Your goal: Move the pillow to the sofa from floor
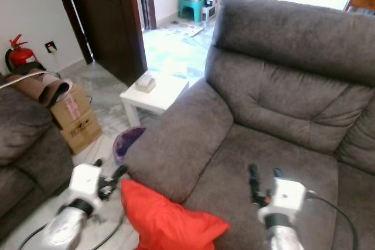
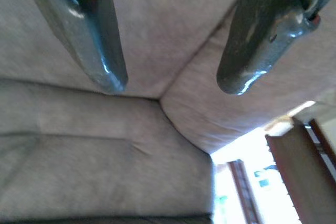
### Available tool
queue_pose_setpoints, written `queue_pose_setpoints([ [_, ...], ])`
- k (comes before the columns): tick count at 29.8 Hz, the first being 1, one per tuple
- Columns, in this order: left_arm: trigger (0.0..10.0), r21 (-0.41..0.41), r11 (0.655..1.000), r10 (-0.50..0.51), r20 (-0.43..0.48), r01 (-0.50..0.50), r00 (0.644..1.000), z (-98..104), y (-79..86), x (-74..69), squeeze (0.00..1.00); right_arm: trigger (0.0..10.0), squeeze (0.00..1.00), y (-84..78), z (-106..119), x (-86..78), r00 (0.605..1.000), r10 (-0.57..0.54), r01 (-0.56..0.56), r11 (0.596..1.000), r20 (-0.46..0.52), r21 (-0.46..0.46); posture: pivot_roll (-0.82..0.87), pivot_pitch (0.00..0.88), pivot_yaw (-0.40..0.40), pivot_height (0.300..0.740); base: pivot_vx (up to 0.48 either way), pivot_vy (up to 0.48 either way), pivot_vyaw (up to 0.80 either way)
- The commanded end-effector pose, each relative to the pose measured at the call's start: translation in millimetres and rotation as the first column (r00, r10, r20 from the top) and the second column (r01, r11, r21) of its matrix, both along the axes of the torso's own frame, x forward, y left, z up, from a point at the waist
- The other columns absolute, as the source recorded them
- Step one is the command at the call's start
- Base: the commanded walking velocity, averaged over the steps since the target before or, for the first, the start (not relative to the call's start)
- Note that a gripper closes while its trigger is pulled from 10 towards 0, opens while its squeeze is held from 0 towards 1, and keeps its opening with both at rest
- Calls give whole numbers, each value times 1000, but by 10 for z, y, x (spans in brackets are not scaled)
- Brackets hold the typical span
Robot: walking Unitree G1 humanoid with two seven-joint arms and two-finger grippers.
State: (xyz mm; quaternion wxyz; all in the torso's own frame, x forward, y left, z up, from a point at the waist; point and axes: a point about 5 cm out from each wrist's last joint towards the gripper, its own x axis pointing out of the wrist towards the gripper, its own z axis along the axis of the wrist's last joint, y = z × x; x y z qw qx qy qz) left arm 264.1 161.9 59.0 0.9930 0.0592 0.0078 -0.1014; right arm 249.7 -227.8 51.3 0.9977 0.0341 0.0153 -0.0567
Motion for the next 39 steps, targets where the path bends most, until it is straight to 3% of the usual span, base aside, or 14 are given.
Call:
queue_pose_setpoints([
  [1,10000,12,999,30,-8,-30,1000,-10,123,-30,0,10000,0,96,10,33,1000,28,-28,1000,8,11,-24,96,7,701,0,0,0],
  [13,10000,32,999,-19,11,18,1000,39,65,-45,0,10000,0,91,4,26,999,30,-30,999,13,20,-16,93,8,701,0,0,0],
  [20,10000,74,995,57,77,-63,995,165,229,-41,0,10000,0,39,-39,-21,1000,-29,28,995,3,92,-11,93,15,701,0,0,0],
  [39,10000,72,996,39,61,-44,997,139,176,-55,0,10000,0,110,-108,-11,998,27,-24,999,-60,44,-24,85,20,681,0,0,0],
])
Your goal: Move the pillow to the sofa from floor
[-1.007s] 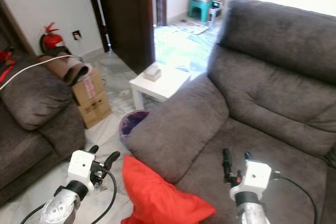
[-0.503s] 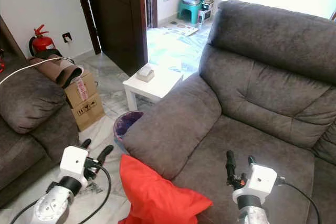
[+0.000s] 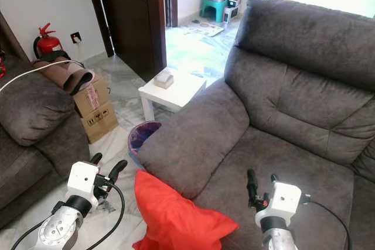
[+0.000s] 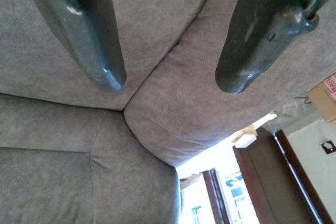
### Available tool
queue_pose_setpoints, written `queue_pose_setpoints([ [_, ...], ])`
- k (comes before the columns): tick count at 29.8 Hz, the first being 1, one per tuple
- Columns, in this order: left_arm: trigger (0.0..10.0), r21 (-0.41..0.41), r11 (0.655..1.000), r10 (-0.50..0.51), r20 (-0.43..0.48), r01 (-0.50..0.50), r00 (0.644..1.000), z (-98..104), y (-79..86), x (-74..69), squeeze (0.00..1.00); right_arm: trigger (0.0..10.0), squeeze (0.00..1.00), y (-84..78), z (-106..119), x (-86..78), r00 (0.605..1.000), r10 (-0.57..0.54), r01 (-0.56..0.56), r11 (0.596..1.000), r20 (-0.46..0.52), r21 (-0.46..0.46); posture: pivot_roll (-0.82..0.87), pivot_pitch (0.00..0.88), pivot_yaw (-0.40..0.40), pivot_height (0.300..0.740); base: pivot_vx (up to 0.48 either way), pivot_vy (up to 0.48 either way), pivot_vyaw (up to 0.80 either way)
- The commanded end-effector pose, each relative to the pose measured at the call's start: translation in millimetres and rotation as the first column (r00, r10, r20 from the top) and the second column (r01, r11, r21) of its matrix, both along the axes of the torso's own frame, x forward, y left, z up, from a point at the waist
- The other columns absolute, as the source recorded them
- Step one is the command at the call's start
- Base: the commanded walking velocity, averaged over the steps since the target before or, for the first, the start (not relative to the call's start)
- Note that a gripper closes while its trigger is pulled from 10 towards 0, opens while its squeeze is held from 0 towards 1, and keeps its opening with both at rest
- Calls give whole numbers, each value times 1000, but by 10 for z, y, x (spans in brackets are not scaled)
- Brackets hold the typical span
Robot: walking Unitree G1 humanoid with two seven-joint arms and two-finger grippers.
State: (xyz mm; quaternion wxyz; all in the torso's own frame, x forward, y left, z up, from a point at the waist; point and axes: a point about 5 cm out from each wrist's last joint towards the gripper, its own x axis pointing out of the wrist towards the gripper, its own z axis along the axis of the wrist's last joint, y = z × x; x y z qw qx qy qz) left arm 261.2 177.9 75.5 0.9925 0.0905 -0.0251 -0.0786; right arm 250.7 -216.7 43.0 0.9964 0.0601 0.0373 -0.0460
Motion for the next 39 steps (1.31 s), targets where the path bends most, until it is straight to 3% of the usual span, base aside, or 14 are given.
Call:
queue_pose_setpoints([
  [1,10000,18,1000,1,-16,-1,1000,-27,16,-26,0,10000,0,-1,-31,-21,1000,5,-5,1000,-29,-15,-24,85,20,681,0,0,0],
  [6,10000,17,1000,-1,-15,1,1000,-29,5,-7,0,10000,0,29,-23,2,999,30,-30,999,-25,-13,-27,76,15,661,0,0,0],
  [39,10000,16,1000,26,-12,-26,1000,-26,19,-75,0,10000,0,30,-31,6,1000,18,-19,1000,-25,-12,6,128,1,661,0,0,0],
])
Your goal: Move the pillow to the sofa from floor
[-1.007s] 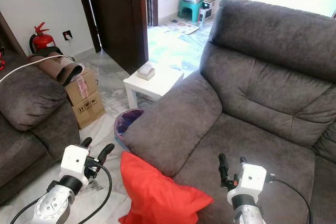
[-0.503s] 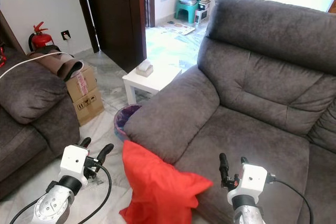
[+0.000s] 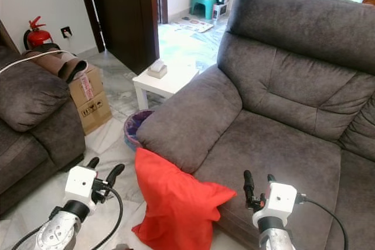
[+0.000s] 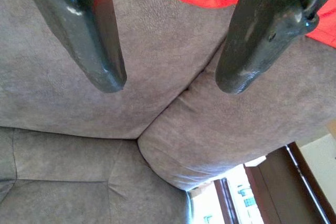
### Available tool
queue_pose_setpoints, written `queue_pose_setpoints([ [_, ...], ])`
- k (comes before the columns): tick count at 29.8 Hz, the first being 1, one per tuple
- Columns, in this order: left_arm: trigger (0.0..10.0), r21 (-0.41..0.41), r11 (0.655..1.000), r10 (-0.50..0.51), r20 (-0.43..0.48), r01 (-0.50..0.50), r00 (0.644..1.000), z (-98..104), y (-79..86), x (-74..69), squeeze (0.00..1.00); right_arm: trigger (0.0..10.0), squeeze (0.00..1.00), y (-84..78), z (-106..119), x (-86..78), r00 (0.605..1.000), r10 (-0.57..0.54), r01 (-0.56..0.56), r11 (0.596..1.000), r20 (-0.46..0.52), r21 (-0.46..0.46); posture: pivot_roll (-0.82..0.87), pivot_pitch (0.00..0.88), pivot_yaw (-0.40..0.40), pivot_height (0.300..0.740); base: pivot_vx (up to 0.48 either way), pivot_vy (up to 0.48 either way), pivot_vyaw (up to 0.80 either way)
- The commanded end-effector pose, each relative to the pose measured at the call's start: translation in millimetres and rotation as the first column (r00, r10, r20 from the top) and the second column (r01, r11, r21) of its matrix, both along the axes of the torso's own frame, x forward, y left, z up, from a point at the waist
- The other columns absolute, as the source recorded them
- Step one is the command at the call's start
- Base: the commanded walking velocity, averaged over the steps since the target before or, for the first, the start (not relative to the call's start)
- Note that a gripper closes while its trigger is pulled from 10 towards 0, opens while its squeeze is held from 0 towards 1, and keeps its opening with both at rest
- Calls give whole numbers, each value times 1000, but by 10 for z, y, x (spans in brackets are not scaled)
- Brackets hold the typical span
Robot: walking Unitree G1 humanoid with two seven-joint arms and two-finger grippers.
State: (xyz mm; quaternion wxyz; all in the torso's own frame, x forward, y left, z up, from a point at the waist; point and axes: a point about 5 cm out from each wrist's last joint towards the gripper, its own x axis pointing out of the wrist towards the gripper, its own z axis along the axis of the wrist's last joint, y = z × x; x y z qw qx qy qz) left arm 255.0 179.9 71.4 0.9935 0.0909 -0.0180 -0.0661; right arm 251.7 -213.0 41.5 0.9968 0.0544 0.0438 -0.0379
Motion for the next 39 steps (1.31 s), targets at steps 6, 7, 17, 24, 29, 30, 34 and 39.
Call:
queue_pose_setpoints([
  [6,10000,15,1000,3,-2,-3,1000,13,14,-28,0,10000,0,20,-4,19,1000,11,-11,1000,-7,1,15,124,-5,661,0,0,0],
  [7,10000,15,1000,6,-1,-6,1000,20,21,-23,0,10000,0,28,-3,30,1000,12,-11,1000,-7,2,21,126,-6,661,0,0,0],
  [17,10000,13,1000,19,1,-19,1000,29,46,-28,0,10000,0,81,-25,41,1000,14,-14,1000,-13,5,26,126,3,661,0,0,0],
  [24,10000,12,1000,0,2,0,1000,46,21,1,0,10000,0,69,23,73,1000,-1,1,1000,20,5,17,125,6,661,0,0,0],
  [29,10000,10,1000,-7,3,7,1000,48,0,15,0,10000,0,63,24,70,1000,5,-5,1000,13,-6,7,122,8,661,0,0,0],
  [30,10000,10,1000,-7,3,7,1000,48,0,15,0,10000,0,63,24,70,1000,5,-5,1000,13,-6,7,122,8,661,0,0,0],
  [34,10000,8,1000,-11,1,11,1000,44,-14,28,0,10000,0,62,18,73,1000,12,-12,1000,1,-14,-3,118,11,656,0,0,0],
  [39,10000,6,1000,-21,3,21,1000,43,-36,62,0,10000,0,47,25,52,1000,4,-4,1000,20,-17,-10,101,19,651,0,0,0],
])
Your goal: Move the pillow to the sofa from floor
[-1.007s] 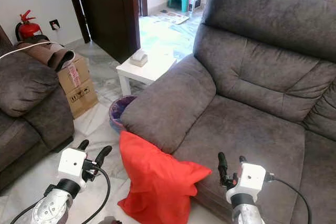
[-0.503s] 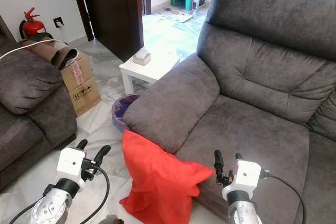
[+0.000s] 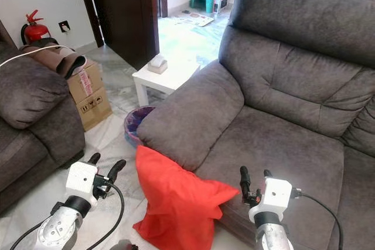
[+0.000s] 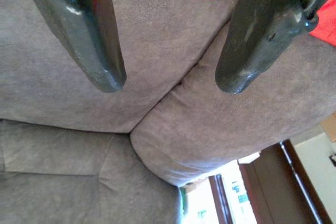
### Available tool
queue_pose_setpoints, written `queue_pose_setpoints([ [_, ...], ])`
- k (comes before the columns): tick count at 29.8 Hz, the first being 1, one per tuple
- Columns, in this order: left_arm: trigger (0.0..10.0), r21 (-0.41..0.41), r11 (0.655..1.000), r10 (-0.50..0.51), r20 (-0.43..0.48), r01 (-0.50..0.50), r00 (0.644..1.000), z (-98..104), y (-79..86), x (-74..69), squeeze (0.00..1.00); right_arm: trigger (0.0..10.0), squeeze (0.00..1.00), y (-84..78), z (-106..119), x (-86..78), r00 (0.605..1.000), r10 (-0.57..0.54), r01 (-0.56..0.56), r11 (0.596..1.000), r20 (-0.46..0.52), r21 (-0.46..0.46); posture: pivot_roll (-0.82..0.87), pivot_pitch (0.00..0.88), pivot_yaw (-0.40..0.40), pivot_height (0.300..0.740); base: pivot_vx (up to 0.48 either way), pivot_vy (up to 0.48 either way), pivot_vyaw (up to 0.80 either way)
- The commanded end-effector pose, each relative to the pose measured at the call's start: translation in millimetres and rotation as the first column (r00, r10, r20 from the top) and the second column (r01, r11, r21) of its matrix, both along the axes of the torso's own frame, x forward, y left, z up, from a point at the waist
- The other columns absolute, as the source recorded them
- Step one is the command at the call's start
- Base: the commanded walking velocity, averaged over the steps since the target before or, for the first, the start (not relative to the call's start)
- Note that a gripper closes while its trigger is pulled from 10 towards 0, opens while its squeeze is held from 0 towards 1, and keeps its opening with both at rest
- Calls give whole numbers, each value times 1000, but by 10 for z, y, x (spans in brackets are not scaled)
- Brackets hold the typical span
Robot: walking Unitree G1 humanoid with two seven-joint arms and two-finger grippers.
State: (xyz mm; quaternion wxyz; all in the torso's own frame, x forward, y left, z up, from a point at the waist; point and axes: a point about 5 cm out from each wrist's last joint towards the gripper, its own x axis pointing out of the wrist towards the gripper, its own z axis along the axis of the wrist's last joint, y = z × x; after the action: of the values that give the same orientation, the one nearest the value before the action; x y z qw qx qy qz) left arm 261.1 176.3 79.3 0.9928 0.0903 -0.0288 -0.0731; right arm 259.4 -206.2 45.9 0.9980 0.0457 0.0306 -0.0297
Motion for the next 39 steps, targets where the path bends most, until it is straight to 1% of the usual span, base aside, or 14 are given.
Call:
queue_pose_setpoints([
  [1,10000,9,1000,-7,-17,7,1000,-34,0,3,0,10000,0,-23,-15,-26,1000,-13,13,1000,-3,3,-10,101,19,651,0,0,0],
  [9,10000,9,1000,-6,-22,6,1000,-36,21,2,0,10000,0,-16,-1,-13,1000,-14,14,1000,9,10,-6,100,21,651,0,0,0],
  [11,10000,-4,1000,1,-36,-1,999,-51,27,4,0,10000,0,-4,-5,-7,1000,-6,6,1000,8,14,-5,101,21,651,0,0,0],
  [14,10000,-19,1000,-5,-83,4,997,-121,13,1,0,10000,0,6,-16,-10,1000,-1,1,1000,2,14,-3,104,19,651,0,0,0],
  [22,10000,-16,1000,-15,-71,14,997,-116,-1,-15,0,10000,0,3,-14,-10,1000,-4,4,1000,5,15,-2,109,19,651,0,0,0],
  [28,10000,-18,1000,-24,-78,23,997,-119,-11,-7,0,10000,0,12,-25,4,1000,10,-10,1000,-12,13,-4,106,19,646,0,0,0],
  [29,10000,-17,1000,-24,-77,23,997,-117,-11,1,0,10000,0,20,-10,9,1000,15,-15,1000,4,15,-2,107,17,637,0,0,0],
  [36,10000,-15,1000,-20,-82,19,996,-122,-6,9,0,10000,0,32,9,18,1000,15,-16,999,26,38,-1,105,17,637,0,0,0],
  [39,10000,-16,999,-37,-84,36,996,-128,-30,1,0,10000,0,33,13,21,1000,15,-16,999,27,35,1,106,18,637,0,0,0],
])
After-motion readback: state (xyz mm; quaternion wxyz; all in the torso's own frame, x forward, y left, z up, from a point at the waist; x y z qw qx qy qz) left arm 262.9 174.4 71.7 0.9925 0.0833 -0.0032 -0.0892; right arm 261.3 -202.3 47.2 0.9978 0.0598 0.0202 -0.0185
